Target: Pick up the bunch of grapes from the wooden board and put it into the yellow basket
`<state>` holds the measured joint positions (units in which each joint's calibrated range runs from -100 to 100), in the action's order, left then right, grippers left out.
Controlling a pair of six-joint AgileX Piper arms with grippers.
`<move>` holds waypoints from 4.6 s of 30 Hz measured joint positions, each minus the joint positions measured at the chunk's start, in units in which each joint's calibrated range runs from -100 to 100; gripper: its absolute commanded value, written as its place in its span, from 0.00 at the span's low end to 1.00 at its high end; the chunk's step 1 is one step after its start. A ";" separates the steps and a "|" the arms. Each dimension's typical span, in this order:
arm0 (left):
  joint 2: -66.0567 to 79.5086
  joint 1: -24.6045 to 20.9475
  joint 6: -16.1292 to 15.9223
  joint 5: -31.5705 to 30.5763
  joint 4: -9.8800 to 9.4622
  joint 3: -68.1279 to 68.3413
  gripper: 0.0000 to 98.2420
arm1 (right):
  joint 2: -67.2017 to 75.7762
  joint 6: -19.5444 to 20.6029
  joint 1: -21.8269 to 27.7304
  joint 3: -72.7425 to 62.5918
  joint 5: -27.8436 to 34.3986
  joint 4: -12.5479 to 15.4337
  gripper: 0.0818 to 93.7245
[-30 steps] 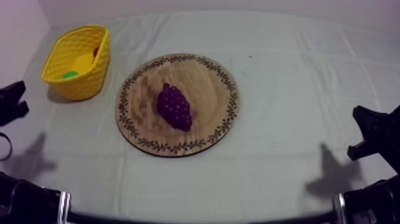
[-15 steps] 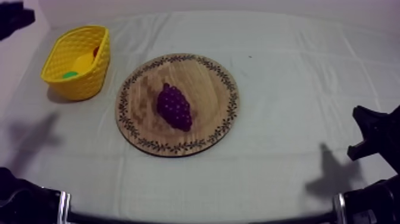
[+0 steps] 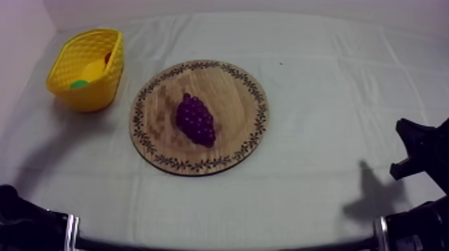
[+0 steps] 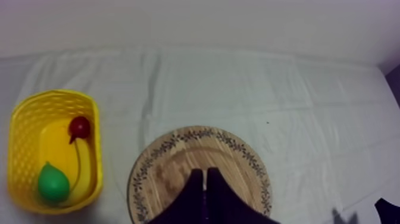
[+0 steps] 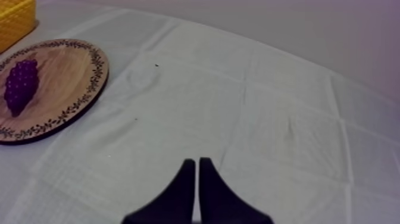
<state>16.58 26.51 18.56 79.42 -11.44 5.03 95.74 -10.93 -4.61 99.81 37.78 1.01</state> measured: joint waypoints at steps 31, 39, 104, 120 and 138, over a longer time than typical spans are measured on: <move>-23.73 5.59 7.22 5.44 2.73 -1.61 0.60 | 0.00 0.00 0.00 0.00 0.00 0.00 0.00; -25.34 5.70 8.81 6.81 2.60 -1.29 0.64 | 0.00 0.00 0.00 0.00 0.00 0.00 0.00; -58.84 4.80 9.81 3.81 12.68 -7.46 0.87 | 0.00 0.00 0.00 0.00 0.00 0.00 0.00; -58.42 4.47 6.61 3.35 11.95 -7.02 0.45 | 0.00 0.00 0.00 0.00 0.00 0.00 0.00; -29.52 -2.14 1.56 8.21 10.29 11.27 0.42 | 0.00 -0.03 0.00 0.00 0.00 0.00 0.00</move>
<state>-12.94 24.38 20.11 87.63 -1.15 16.30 95.74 -10.96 -4.61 99.81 37.78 1.01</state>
